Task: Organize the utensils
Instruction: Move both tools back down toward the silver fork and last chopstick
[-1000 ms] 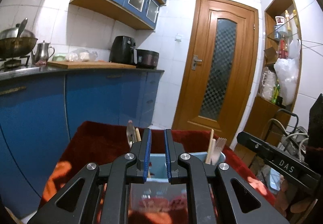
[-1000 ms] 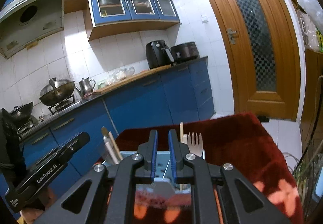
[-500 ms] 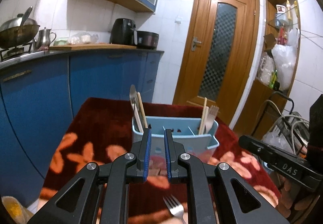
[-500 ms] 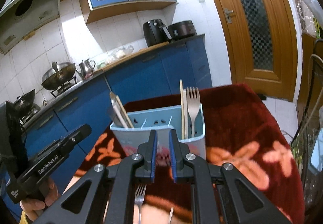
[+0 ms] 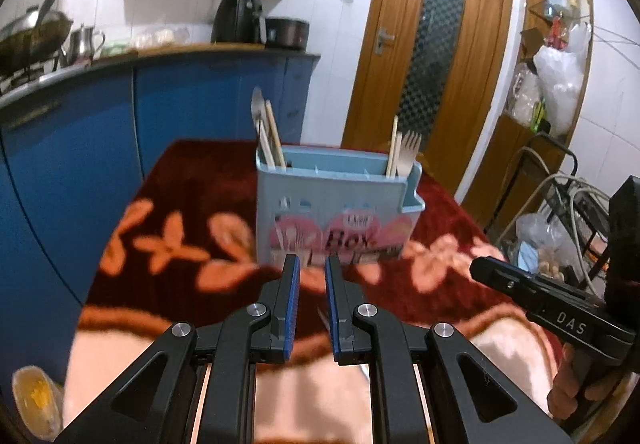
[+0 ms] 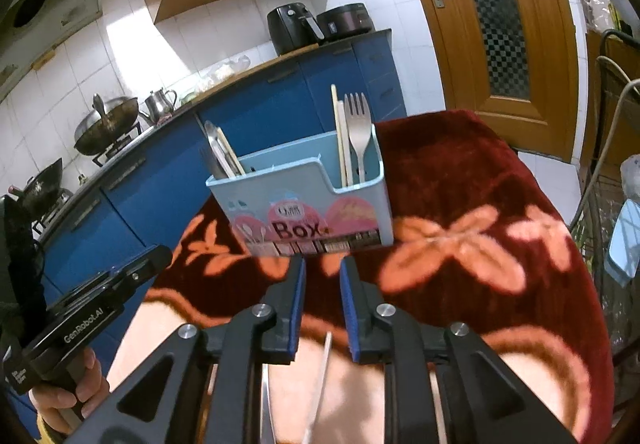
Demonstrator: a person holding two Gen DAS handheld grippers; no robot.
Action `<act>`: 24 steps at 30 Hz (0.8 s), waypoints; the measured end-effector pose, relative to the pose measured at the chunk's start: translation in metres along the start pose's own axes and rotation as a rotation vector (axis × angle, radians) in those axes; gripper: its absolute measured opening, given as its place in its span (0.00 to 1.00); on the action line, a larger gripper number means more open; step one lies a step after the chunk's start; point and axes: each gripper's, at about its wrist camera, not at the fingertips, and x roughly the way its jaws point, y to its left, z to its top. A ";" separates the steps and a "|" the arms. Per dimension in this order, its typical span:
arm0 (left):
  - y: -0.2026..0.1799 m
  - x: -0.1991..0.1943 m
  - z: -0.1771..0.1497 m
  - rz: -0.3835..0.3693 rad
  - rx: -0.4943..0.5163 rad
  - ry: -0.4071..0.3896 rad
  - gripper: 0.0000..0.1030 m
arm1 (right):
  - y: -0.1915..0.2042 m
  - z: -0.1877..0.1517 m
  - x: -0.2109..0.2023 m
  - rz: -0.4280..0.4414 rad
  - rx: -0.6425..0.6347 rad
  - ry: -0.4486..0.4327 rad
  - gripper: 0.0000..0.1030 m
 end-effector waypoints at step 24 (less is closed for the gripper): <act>-0.017 0.057 -0.053 0.004 -0.097 0.334 0.21 | -0.057 -0.048 -0.005 -0.019 0.133 0.044 0.23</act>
